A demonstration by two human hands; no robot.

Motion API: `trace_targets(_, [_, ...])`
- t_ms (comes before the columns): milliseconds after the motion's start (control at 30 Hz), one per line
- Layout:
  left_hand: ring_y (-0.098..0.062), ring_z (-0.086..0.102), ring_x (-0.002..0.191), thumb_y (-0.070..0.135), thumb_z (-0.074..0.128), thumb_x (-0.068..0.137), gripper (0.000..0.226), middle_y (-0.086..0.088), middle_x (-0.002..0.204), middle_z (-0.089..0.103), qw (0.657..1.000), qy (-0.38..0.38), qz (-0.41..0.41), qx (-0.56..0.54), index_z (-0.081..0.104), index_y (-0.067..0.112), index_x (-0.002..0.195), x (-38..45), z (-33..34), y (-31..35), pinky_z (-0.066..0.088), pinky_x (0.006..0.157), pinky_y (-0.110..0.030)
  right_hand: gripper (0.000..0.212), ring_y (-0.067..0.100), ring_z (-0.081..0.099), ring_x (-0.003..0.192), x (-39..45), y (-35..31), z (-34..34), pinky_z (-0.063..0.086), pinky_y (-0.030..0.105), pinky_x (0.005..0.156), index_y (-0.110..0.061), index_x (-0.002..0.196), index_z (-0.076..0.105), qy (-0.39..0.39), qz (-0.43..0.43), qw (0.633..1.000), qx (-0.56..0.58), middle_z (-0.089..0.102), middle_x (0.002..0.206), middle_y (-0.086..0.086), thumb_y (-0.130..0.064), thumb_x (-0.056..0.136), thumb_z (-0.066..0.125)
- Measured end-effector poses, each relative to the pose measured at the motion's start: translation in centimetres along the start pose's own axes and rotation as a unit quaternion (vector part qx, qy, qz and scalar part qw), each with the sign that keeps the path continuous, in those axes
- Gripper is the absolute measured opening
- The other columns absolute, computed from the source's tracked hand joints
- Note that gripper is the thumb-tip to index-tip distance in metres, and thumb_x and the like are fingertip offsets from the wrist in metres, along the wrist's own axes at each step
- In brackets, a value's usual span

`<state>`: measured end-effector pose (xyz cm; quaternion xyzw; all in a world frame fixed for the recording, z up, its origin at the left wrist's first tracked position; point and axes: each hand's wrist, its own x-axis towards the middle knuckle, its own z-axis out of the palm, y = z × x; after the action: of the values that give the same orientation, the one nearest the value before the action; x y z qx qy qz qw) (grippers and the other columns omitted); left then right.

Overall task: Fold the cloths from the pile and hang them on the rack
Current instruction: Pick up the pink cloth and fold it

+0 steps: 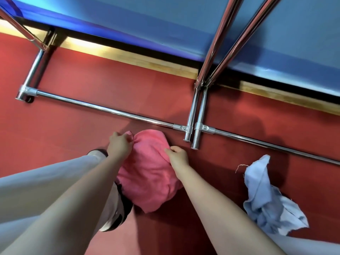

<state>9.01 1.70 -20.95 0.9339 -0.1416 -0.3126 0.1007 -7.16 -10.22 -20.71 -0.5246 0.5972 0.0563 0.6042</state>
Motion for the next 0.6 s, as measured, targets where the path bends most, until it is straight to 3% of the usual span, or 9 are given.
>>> trace_targets(100, [-0.04,0.053,0.108,0.024,0.054,0.094,0.019,-0.019,0.111,0.054,0.995,0.071,0.041,-0.048,0.063,0.009,0.103,-1.3,0.6,1.2,0.044,0.092,-0.047,0.01,0.015,0.053,0.077,-1.1,0.0,-0.5,0.041,0.03,0.072,-0.01,0.088,0.068,0.038,-0.053,0.998,-0.021,0.06,0.076,-0.002,-0.02,0.087,0.064])
trace_targets(233, [-0.045,0.057,0.097,0.025,0.042,0.101,0.025,-0.028,0.099,0.062,0.988,0.092,0.042,-0.113,0.048,0.001,0.102,-3.6,-1.4,4.9,0.041,0.081,-0.046,0.016,0.017,0.049,0.068,-2.9,-0.9,-2.3,0.035,0.029,0.064,-0.009,0.077,0.064,0.098,-0.069,0.993,-0.005,0.053,0.062,-0.001,-0.02,0.088,0.062])
trace_targets(367, [-0.031,0.053,0.074,0.015,0.056,0.094,0.017,-0.009,0.073,0.055,0.97,0.025,0.113,-0.212,0.044,0.012,0.083,-6.3,-5.6,8.5,0.034,0.067,-0.036,0.026,0.021,0.048,0.063,-5.7,-2.1,-4.8,0.038,0.031,0.063,-0.015,0.062,0.055,0.118,-0.071,0.99,0.04,0.055,0.061,0.005,-0.02,0.086,0.062])
trace_targets(500, [-0.02,0.054,0.069,0.015,0.068,0.087,0.016,-0.007,0.073,0.059,0.969,-0.076,0.162,-0.174,0.058,0.011,0.099,-10.3,-11.1,11.0,0.041,0.066,-0.027,0.025,0.02,0.05,0.062,-10.2,-4.2,-8.7,0.044,0.035,0.063,-0.016,0.06,0.054,0.123,-0.118,0.984,0.057,0.054,0.058,0.001,-0.025,0.083,0.06])
trace_targets(600, [-0.022,0.052,0.063,0.022,0.069,0.088,0.025,-0.011,0.065,0.057,0.969,-0.066,0.171,-0.168,0.059,0.008,0.07,-14.8,-15.2,13.2,0.041,0.062,-0.029,0.023,0.02,0.046,0.065,-14.9,-6.0,-12.2,0.042,0.038,0.062,-0.018,0.061,0.053,0.124,-0.158,0.977,0.067,0.05,0.061,0.005,-0.031,0.078,0.059])
